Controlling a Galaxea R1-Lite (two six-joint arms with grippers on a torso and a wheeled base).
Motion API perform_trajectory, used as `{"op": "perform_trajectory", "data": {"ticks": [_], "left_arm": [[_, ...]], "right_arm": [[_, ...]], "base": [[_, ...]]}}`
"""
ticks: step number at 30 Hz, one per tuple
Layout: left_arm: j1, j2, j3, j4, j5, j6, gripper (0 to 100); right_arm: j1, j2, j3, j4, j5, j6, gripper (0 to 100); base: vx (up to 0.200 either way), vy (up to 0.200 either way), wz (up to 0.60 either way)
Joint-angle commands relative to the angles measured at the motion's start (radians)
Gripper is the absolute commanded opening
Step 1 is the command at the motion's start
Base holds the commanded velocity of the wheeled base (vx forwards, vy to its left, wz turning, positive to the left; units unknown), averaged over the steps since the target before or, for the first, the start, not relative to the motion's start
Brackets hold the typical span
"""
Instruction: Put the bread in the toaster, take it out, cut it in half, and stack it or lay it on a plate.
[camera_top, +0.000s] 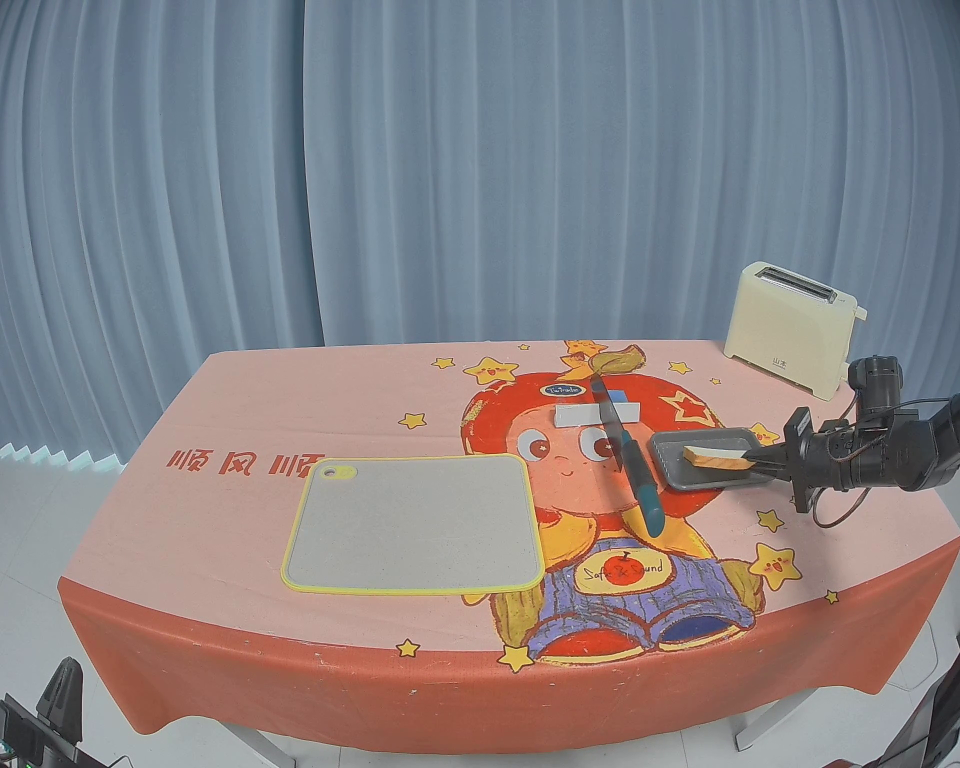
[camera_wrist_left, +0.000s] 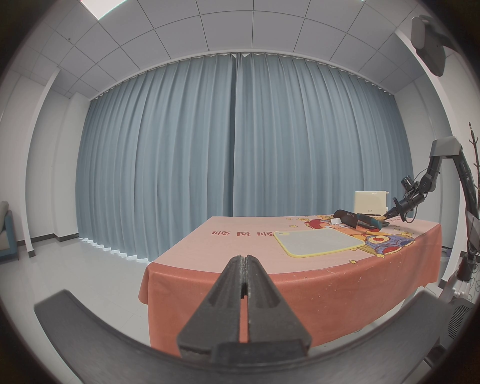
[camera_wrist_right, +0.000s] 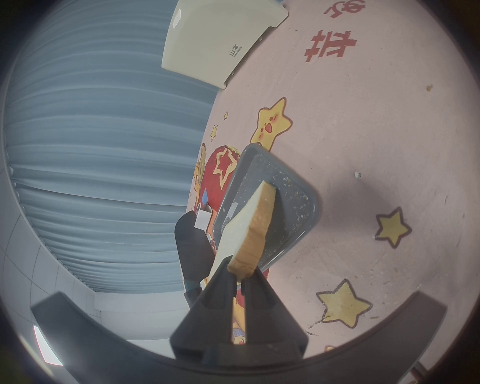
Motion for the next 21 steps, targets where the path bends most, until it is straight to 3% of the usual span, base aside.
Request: {"op": "perform_trajectory", "data": {"ticks": [1,21], "left_arm": [[0.0,-0.016,0.018,0.0,0.001,0.0,0],[0.0,-0.016,0.018,0.0,0.001,0.0,0]], "right_arm": [[0.003,-0.009,0.004,0.0,0.0,0.0,0],[0.058,-0.188,0.063,-0.001,-0.014,-0.012,0]], "base": [[0.0,0.0,0.0],[0.0,0.0,0.0]]}}
